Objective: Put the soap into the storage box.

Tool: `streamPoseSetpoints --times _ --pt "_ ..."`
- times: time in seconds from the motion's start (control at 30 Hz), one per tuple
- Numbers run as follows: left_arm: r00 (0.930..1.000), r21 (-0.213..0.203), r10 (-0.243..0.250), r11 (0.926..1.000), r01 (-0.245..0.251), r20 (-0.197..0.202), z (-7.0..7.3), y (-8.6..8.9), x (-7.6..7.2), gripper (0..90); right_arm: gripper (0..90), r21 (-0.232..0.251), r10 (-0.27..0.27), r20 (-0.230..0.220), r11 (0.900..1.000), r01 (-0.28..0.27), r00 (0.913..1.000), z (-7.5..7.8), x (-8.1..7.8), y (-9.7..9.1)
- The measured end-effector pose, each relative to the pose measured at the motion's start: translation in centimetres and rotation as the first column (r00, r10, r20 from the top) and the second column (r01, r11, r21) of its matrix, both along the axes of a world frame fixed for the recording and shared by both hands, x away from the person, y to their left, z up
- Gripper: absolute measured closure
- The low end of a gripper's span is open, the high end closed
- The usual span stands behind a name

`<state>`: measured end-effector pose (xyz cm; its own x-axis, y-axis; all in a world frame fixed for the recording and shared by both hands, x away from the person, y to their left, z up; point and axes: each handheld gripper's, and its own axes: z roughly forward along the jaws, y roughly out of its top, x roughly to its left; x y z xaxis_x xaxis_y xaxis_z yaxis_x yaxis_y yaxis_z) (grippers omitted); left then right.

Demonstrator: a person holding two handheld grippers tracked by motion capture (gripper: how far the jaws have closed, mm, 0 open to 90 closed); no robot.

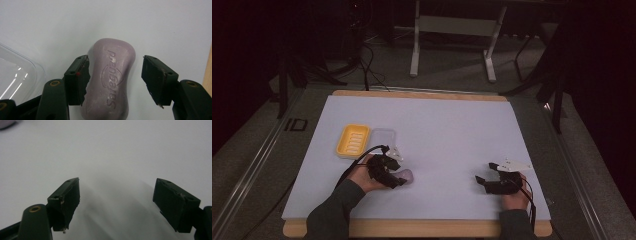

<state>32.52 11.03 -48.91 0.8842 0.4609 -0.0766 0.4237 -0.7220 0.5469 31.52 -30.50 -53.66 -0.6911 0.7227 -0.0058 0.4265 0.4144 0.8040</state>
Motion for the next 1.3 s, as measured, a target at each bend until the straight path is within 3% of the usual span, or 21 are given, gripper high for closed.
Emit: streamPoseSetpoints --times 0.47,0.73,0.9,1.3 --pt "0.9997 0.045 -0.012 0.9989 0.013 -0.021 -0.8 -0.2 0.4 38.7 21.2 -0.003 0.002 -0.001 1.0000 -0.002 1.0000 0.0 0.0 0.0" --pt "0.9993 0.079 -0.032 0.9963 0.034 -0.020 -1.3 -0.7 0.3 32.9 21.2 -0.003 0.003 0.000 1.0000 -0.003 1.0000 0.0 0.0 0.1" --pt "0.9988 0.108 -0.043 0.9932 0.045 -0.025 -1.6 -0.9 0.4 33.1 21.2 -0.003 0.003 -0.001 1.0000 -0.003 1.0000 0.0 0.0 0.0" --pt "0.9977 0.125 -0.044 0.9909 0.050 -0.051 -2.0 -0.7 0.7 36.3 21.1 -0.006 0.003 -0.002 1.0000 -0.003 1.0000 0.0 0.0 0.1"
